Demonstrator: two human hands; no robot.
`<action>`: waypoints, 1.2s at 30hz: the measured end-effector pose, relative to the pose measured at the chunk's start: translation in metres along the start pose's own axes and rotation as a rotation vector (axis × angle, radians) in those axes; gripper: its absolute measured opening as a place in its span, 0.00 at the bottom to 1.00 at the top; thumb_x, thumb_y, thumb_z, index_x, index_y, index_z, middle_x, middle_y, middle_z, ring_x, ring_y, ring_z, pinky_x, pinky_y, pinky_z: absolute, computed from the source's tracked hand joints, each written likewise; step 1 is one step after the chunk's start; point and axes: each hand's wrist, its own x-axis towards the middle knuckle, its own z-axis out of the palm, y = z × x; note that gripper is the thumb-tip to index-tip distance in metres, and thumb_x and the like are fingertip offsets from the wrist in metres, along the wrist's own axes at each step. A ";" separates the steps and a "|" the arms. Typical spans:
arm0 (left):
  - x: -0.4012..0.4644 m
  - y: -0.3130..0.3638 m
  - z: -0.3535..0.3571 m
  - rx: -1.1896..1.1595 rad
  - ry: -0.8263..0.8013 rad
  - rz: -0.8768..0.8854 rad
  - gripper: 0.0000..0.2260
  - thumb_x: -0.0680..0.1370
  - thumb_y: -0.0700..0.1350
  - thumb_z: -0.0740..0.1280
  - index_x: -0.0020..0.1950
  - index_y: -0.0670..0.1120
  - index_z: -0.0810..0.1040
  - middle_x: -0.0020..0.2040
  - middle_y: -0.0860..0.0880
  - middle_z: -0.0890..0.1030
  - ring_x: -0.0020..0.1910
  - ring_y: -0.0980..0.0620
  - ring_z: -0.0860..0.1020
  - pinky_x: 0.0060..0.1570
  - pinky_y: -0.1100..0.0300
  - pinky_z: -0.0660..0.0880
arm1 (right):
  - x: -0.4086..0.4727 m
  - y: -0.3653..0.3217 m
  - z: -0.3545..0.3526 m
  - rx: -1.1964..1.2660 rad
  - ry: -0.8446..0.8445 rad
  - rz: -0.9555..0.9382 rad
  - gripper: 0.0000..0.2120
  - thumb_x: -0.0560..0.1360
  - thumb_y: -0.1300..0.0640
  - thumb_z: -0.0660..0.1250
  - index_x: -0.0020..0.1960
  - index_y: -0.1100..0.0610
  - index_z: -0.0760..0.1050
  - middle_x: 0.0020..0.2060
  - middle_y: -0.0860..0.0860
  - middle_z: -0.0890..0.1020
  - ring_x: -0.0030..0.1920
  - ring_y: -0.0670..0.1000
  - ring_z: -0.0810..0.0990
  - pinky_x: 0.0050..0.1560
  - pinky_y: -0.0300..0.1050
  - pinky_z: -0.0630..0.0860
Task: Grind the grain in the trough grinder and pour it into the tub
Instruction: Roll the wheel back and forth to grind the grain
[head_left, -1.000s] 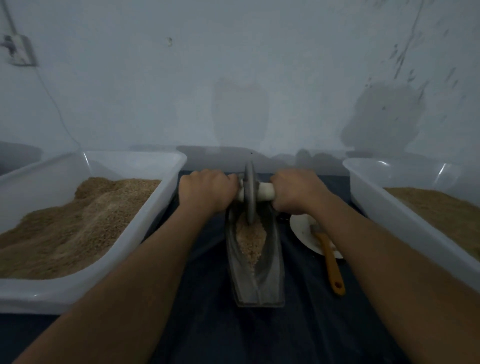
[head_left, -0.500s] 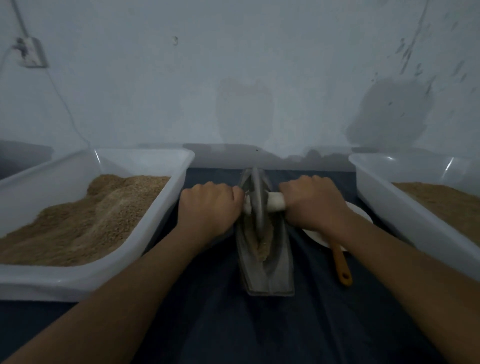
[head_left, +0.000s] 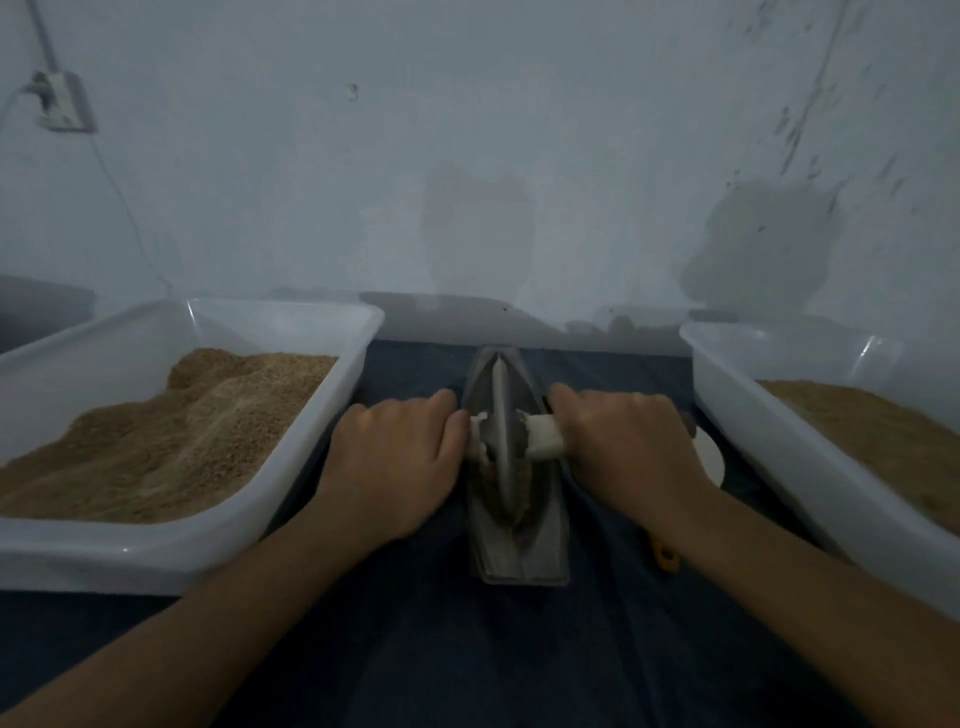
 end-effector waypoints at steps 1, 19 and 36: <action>-0.002 0.000 -0.001 -0.011 0.010 -0.010 0.18 0.82 0.56 0.43 0.40 0.54 0.65 0.33 0.54 0.73 0.31 0.50 0.73 0.32 0.53 0.68 | -0.001 0.001 0.001 -0.008 -0.005 0.005 0.15 0.63 0.58 0.76 0.40 0.54 0.69 0.26 0.51 0.75 0.21 0.54 0.72 0.27 0.40 0.57; -0.004 0.004 -0.002 0.061 0.033 0.003 0.15 0.83 0.53 0.46 0.40 0.54 0.64 0.33 0.54 0.71 0.30 0.48 0.71 0.33 0.54 0.64 | 0.001 -0.004 -0.003 -0.021 -0.007 0.058 0.12 0.66 0.59 0.72 0.41 0.54 0.68 0.27 0.51 0.75 0.23 0.55 0.72 0.27 0.40 0.55; 0.046 0.006 0.013 0.280 -0.148 0.028 0.14 0.83 0.49 0.46 0.46 0.49 0.69 0.40 0.50 0.72 0.37 0.47 0.71 0.37 0.56 0.67 | 0.030 0.007 0.021 0.077 -0.235 0.190 0.09 0.72 0.52 0.70 0.44 0.51 0.70 0.34 0.51 0.76 0.31 0.55 0.69 0.33 0.46 0.63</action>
